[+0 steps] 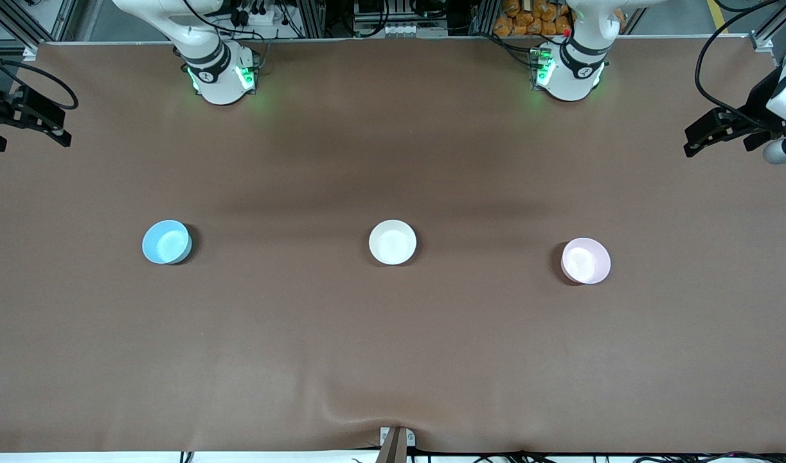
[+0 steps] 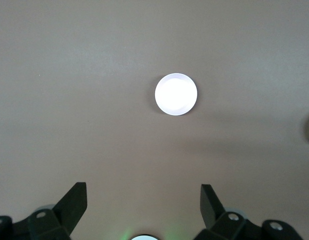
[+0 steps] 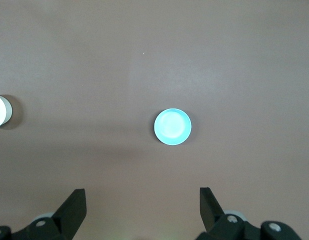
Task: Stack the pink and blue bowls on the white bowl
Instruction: 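Move the left gripper out from rest toward the pink bowl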
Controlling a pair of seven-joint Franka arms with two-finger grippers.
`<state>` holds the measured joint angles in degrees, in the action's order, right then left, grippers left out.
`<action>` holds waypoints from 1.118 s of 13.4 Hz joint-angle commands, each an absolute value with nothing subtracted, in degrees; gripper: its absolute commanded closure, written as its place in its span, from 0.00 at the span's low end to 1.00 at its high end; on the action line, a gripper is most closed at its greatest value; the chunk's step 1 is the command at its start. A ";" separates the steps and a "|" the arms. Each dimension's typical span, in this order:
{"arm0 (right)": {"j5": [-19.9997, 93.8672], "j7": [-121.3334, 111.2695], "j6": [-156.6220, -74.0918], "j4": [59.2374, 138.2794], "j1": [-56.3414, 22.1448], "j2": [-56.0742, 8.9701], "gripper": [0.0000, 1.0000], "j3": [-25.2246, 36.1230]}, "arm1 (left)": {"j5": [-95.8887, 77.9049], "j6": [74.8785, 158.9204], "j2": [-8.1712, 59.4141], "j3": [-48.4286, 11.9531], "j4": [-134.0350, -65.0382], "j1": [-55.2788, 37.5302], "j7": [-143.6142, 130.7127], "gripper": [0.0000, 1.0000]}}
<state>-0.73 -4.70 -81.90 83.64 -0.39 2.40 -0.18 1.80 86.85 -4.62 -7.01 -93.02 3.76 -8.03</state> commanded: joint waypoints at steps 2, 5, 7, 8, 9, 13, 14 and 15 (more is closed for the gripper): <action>-0.88 -4.92 -81.04 82.35 0.62 1.76 0.00 -0.88 | 0.70 85.25 -3.52 -6.77 -90.36 3.60 -6.86 0.00; -0.88 -4.92 -81.04 82.35 0.62 1.76 0.00 -0.88 | 0.79 85.08 -2.20 -6.68 -88.34 3.69 -7.03 0.00; -0.88 -4.92 -81.04 82.35 0.70 1.76 0.00 -0.88 | 0.79 85.08 -1.85 -6.42 -88.33 4.22 -6.59 0.00; -0.88 -4.92 -81.04 82.35 0.70 1.76 0.00 -0.88 | 0.79 85.08 -1.50 -6.42 -88.33 4.22 -6.59 0.00; -0.88 -4.92 -81.04 82.35 0.70 1.76 0.00 -0.88 | 0.70 85.08 -1.32 -6.42 -88.33 4.22 -6.50 0.00; -0.88 -4.92 -81.04 82.35 0.70 1.76 0.00 -0.79 | 0.62 85.17 0.35 -6.42 -89.12 4.31 -5.80 0.00; -0.88 -4.92 -81.04 82.35 0.70 1.76 0.00 -0.79 | 0.62 85.17 1.13 -6.33 -89.12 4.39 -5.54 0.00; -0.88 -4.92 -81.04 82.35 0.70 1.76 0.00 -0.79 | 0.70 85.17 1.49 -6.33 -89.21 4.48 -5.54 0.00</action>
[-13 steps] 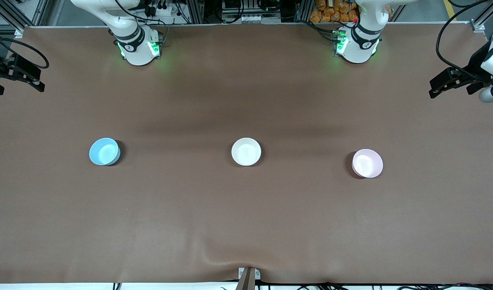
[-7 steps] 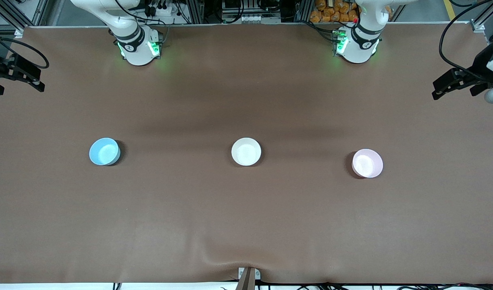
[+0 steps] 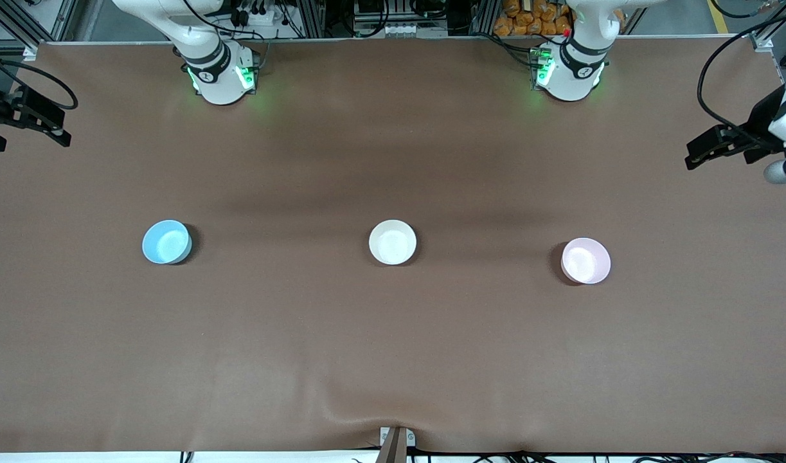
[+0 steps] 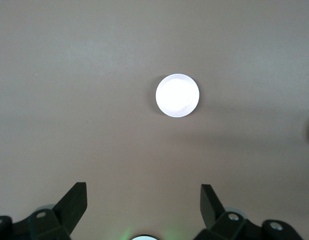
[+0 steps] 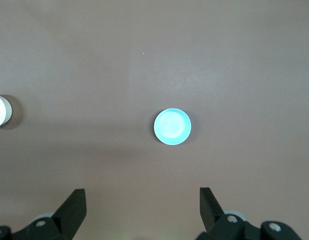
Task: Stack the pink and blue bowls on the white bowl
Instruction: 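Move the left gripper out from rest toward the pink bowl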
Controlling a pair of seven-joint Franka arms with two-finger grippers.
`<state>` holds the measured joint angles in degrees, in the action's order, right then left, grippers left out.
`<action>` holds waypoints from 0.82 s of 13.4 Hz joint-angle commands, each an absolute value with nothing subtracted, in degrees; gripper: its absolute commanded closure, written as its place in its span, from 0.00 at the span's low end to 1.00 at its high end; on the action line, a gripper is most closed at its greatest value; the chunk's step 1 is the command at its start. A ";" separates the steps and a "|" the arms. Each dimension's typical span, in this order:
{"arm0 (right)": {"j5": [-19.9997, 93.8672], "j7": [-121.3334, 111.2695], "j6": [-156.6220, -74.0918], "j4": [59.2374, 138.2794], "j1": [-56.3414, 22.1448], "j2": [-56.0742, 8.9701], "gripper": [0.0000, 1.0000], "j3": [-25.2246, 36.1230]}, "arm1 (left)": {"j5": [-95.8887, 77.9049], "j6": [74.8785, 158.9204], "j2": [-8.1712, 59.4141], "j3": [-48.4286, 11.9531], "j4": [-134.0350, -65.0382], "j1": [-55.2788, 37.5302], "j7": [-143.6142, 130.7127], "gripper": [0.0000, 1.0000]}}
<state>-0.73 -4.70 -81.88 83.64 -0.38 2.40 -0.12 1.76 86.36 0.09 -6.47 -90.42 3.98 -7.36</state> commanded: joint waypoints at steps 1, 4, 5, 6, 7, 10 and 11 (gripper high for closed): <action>-0.88 -4.92 -81.04 82.35 0.70 1.76 0.00 -0.79 | 0.62 85.34 1.76 -6.33 -89.38 4.48 -5.54 0.00; -0.88 -4.92 -81.04 82.35 0.70 1.76 0.00 -0.79 | 0.70 85.95 3.60 -6.33 -89.82 4.57 -5.54 0.00; -0.88 -4.92 -81.04 82.35 0.70 1.76 0.00 -0.79 | 0.70 86.65 4.65 -6.33 -89.82 5.53 -5.54 0.00; -0.79 -4.92 -81.04 82.35 0.70 1.84 0.00 -0.79 | 0.70 87.44 5.44 -6.33 -90.43 5.89 -5.54 0.00; -0.88 -4.92 -81.04 82.35 0.70 1.76 0.00 -0.79 | 0.70 88.93 5.80 -6.33 -91.57 6.06 -5.45 0.00; -0.79 -4.92 -81.04 82.35 0.70 1.76 0.00 -0.79 | 0.97 93.33 8.25 -6.33 -94.30 7.03 -4.92 0.00; -0.79 -4.92 -81.04 82.35 0.70 1.76 0.00 -0.79 | 1.14 94.30 9.48 -6.33 -94.57 7.29 -4.83 0.00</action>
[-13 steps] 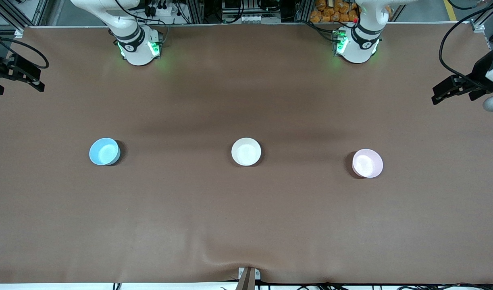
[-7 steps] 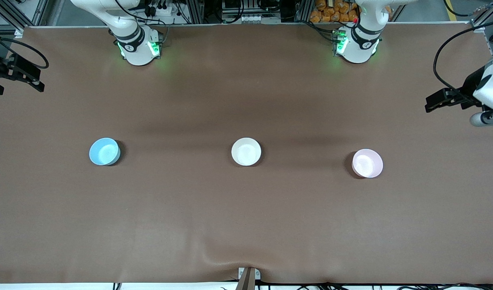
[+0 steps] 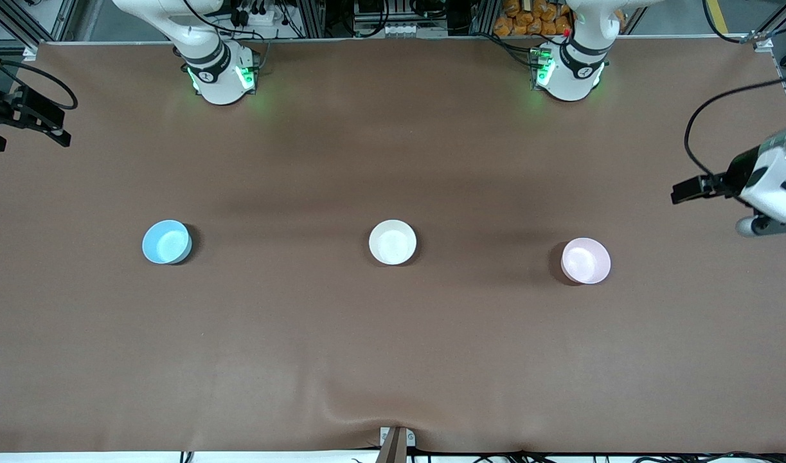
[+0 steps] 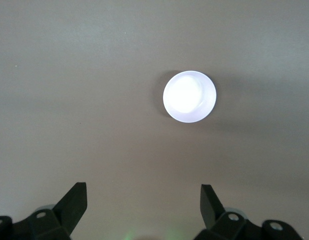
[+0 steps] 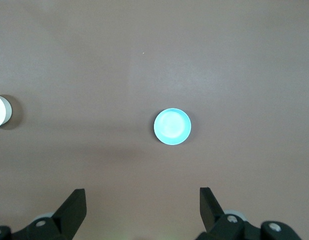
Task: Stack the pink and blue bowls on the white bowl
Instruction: 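Move the left gripper out from rest toward the pink bowl, then lower the left gripper over the pink bowl rim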
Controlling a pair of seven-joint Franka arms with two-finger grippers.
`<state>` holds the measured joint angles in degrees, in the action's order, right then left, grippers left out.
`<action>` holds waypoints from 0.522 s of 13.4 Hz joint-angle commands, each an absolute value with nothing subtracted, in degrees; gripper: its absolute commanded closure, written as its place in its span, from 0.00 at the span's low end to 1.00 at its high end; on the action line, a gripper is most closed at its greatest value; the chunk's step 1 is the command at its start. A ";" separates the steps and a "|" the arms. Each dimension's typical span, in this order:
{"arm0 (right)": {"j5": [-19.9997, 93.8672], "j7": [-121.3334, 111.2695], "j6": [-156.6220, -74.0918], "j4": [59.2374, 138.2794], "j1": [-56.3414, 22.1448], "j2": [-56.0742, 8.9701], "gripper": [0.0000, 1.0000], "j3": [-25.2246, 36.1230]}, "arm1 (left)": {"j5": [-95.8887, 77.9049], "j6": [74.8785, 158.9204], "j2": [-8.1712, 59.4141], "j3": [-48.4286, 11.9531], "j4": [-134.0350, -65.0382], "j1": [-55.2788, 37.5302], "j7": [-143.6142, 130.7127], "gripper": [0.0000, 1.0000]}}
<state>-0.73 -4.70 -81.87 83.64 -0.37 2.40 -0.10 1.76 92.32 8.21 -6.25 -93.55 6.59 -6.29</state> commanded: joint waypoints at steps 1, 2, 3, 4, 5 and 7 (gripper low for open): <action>-0.79 -4.92 -80.95 82.35 0.70 1.76 0.00 -0.79 | 1.14 95.52 10.71 -6.33 -94.74 7.82 -4.83 0.00; -0.88 -4.92 -80.95 82.44 0.70 1.76 0.00 -0.79 | 1.23 96.58 12.03 -6.33 -94.83 7.82 -4.83 0.00; -0.79 -4.92 -80.95 82.35 0.70 1.76 0.00 -0.79 | 1.40 97.72 13.43 -6.33 -95.10 7.82 -4.83 0.00; -0.88 -4.92 -80.95 82.35 0.70 1.76 0.00 -0.79 | 1.49 99.04 14.84 -6.33 -95.45 7.82 -4.83 0.00; -0.88 -4.92 -80.95 82.35 0.70 1.76 0.00 -0.79 | 1.58 100.18 16.25 -6.33 -95.62 8.00 -4.83 0.00; -0.79 -4.92 -80.95 82.35 0.70 1.76 0.00 -0.79 | 1.58 101.60 18.71 -6.33 -95.62 8.17 -4.92 0.00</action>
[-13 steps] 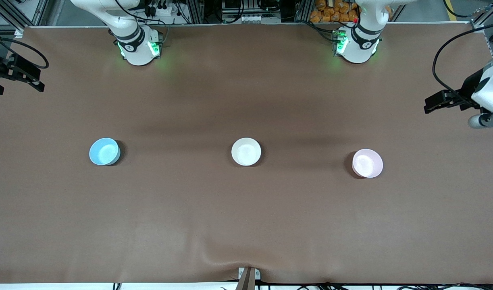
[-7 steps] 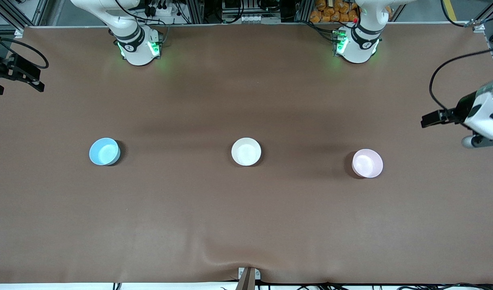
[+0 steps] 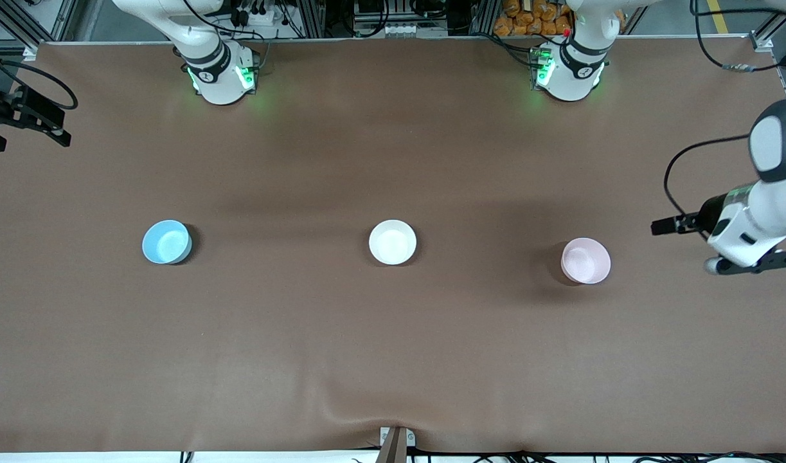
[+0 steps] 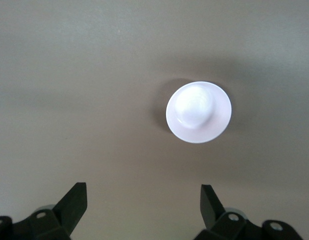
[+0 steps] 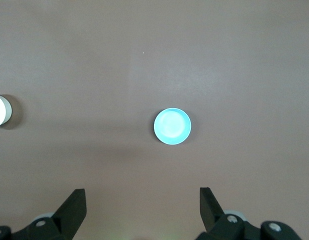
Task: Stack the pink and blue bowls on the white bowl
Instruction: 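Lower the left gripper over the pink bowl rim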
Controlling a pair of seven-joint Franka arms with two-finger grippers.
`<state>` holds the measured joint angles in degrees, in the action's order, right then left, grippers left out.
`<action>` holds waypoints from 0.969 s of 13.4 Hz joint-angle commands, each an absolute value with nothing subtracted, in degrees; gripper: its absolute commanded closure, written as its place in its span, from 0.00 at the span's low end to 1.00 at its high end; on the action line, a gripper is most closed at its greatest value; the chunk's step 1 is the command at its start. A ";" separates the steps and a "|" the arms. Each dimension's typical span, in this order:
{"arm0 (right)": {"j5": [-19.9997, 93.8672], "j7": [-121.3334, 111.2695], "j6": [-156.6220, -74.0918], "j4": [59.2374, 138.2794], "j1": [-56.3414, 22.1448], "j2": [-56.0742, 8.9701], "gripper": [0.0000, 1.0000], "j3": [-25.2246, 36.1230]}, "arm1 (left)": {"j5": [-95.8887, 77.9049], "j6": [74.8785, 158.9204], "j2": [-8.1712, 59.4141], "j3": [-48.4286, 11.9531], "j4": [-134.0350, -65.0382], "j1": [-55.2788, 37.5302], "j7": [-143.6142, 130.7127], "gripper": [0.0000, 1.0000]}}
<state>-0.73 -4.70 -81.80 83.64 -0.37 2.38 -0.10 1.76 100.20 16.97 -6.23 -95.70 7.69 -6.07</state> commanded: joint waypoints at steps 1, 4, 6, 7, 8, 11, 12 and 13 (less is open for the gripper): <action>-0.79 -4.92 -80.95 82.35 0.70 1.76 0.00 -0.79 | 1.58 102.12 19.94 -6.33 -95.80 8.26 -4.83 0.00; -0.79 -4.92 -80.95 82.35 0.70 1.76 0.00 -0.79 | 1.58 106.85 22.23 -6.33 -98.25 8.61 -4.83 0.00; -0.79 -4.92 -80.95 82.44 0.70 1.76 0.00 -0.79 | 1.58 110.46 23.11 -6.33 -100.71 8.96 -4.83 0.00; -0.79 -4.92 -80.95 82.44 0.70 1.76 0.00 -0.79 | 1.67 111.17 23.64 -6.33 -100.90 8.96 -4.92 0.00; -0.79 -4.92 -80.95 82.35 0.70 1.76 0.00 -0.79 | 1.67 111.44 24.51 -6.33 -100.81 8.96 -4.92 0.00; -0.79 -4.92 -80.95 82.44 0.70 1.76 0.00 -0.79 | 1.67 112.59 26.36 -6.42 -100.90 8.44 -4.92 0.00; -0.79 -4.92 -80.95 82.35 0.70 1.76 0.00 -0.79 | 1.67 112.76 26.80 -6.42 -100.90 8.35 -4.92 0.00; -0.79 -4.92 -80.95 82.44 0.70 1.76 0.00 -0.79 | 1.67 112.94 27.42 -6.50 -100.90 8.26 -4.92 0.00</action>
